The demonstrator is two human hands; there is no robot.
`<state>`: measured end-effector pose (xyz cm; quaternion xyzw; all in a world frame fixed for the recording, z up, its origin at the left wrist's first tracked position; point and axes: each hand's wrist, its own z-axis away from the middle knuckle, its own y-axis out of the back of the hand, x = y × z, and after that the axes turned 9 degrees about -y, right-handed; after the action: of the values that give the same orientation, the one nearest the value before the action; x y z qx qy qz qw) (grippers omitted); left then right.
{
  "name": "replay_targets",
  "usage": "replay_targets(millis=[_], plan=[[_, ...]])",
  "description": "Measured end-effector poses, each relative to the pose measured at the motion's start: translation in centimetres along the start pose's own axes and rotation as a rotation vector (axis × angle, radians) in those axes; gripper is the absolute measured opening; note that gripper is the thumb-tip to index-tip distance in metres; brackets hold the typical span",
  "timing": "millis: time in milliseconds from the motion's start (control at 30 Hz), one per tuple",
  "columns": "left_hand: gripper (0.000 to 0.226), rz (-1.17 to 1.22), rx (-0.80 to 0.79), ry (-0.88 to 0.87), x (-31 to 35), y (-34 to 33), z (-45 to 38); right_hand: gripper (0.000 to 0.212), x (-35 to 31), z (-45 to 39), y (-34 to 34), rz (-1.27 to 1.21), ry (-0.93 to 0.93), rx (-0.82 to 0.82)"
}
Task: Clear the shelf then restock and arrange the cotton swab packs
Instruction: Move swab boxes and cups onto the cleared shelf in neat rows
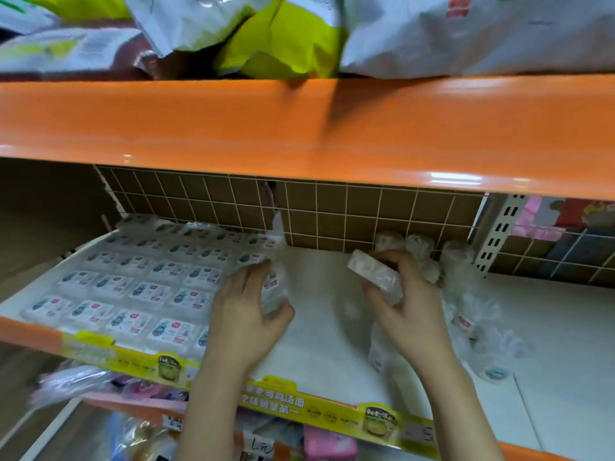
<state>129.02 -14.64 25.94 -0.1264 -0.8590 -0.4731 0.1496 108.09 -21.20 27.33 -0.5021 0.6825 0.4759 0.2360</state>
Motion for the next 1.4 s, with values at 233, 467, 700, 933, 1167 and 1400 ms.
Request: replay_targets(millis=[233,467,700,933,1167,1400], plan=[[0.058,0.123,-0.034,0.045,-7.7,3.4,-0.5,0.029,-3.2,0.0,-8.3,0.028,-0.043,0.016],[0.059,0.146,0.032,0.122,-15.9,8.2,-0.3,0.031,-7.6,1.4,-17.0,0.065,-0.098,0.0],[0.063,0.122,0.001,0.166,-20.8,9.6,0.0,0.036,-8.7,2.0,-20.6,0.134,-0.177,-0.121],[0.053,0.04,-0.14,-0.014,-25.8,7.3,-6.1,0.044,-8.1,1.7,-20.9,0.145,-0.212,-0.129],[0.055,0.037,-0.386,-0.004,-29.9,5.4,-13.0,0.044,-8.0,2.3,-20.7,0.173,-0.22,-0.105],[0.052,-0.014,-0.517,0.01,-33.1,4.1,-14.6,0.041,-7.6,2.5,-20.7,0.215,-0.246,-0.085]])
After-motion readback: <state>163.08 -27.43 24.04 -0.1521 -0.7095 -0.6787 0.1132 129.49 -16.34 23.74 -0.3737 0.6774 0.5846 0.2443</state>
